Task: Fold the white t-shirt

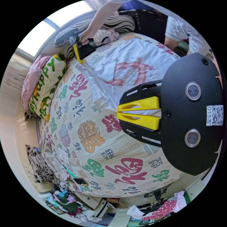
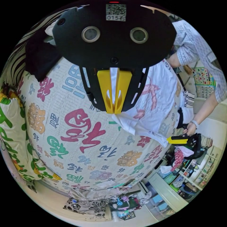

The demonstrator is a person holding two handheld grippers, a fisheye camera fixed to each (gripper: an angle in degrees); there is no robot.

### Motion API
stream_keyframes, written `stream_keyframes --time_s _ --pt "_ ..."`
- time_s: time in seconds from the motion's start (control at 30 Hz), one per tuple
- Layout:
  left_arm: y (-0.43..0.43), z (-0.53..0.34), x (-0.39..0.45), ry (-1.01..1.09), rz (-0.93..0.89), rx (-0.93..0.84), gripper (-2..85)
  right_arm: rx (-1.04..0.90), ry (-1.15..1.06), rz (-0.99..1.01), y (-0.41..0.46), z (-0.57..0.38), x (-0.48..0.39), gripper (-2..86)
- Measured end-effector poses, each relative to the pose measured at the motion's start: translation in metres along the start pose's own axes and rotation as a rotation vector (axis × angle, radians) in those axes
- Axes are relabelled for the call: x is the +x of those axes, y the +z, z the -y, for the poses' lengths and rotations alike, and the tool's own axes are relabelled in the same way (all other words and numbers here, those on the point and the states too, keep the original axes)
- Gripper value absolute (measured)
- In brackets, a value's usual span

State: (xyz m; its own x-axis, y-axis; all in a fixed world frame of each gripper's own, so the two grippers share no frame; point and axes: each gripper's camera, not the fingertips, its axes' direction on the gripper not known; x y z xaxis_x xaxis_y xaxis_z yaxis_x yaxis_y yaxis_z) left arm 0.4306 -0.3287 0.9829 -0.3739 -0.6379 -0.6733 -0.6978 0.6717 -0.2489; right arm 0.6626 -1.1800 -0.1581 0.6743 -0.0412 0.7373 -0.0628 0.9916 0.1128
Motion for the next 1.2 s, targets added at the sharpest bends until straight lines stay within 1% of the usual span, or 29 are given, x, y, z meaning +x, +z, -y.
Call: stream_keyframes --time_s 0.07,0.1,0.17,0.23,0.27,0.33,0.47,0.6,0.8,0.9,1.0,1.07,1.17,1.2 --pt "-0.009 -0.035 0.023 0.053 -0.005 0.021 0.0 0.019 -0.084 0.079 -0.011 -0.053 -0.012 -0.7" --pt "-0.014 -0.062 0.040 0.074 -0.032 0.030 0.0 0.018 -0.110 0.097 -0.013 -0.069 -0.017 -0.6" --pt "-0.019 -0.102 0.066 0.078 -0.080 0.025 0.0 -0.014 -0.196 0.134 -0.016 -0.129 -0.040 -0.6" --pt "-0.018 -0.154 0.103 0.086 -0.143 -0.024 0.0 -0.076 -0.244 0.140 -0.010 -0.172 -0.058 -0.5" --pt "-0.016 -0.166 0.113 0.083 -0.157 -0.042 0.0 -0.120 -0.258 0.144 -0.004 -0.198 -0.069 -0.5" --pt "-0.005 -0.210 0.147 0.070 -0.202 -0.128 -0.1 -0.203 -0.286 0.135 0.010 -0.234 -0.086 -0.4" --pt "0.011 -0.255 0.182 0.033 -0.214 -0.213 -0.1 -0.306 -0.320 0.092 0.038 -0.290 -0.111 -0.3" --pt "0.029 -0.280 0.202 0.015 -0.193 -0.260 -0.4 -0.341 -0.351 0.045 0.059 -0.319 -0.118 0.0" --pt "0.035 -0.297 0.213 0.033 -0.164 -0.279 -0.6 -0.334 -0.313 0.037 0.073 -0.341 -0.112 0.8" --pt "0.038 -0.309 0.211 0.010 -0.168 -0.314 -0.7 -0.368 -0.235 0.076 0.079 -0.349 -0.101 2.0" --pt "0.035 -0.322 0.205 -0.024 -0.178 -0.356 -0.8 -0.374 -0.134 0.086 0.077 -0.359 -0.087 0.7" --pt "0.028 -0.328 0.200 -0.059 -0.173 -0.350 -0.8 -0.323 -0.054 0.108 0.069 -0.363 -0.080 -0.1" --pt "0.017 -0.323 0.196 -0.106 -0.203 -0.258 -0.7 -0.229 -0.042 0.186 0.069 -0.355 -0.088 -0.4" --pt "0.018 -0.318 0.197 -0.118 -0.219 -0.222 -0.7 -0.224 -0.049 0.202 0.072 -0.353 -0.091 -0.4"
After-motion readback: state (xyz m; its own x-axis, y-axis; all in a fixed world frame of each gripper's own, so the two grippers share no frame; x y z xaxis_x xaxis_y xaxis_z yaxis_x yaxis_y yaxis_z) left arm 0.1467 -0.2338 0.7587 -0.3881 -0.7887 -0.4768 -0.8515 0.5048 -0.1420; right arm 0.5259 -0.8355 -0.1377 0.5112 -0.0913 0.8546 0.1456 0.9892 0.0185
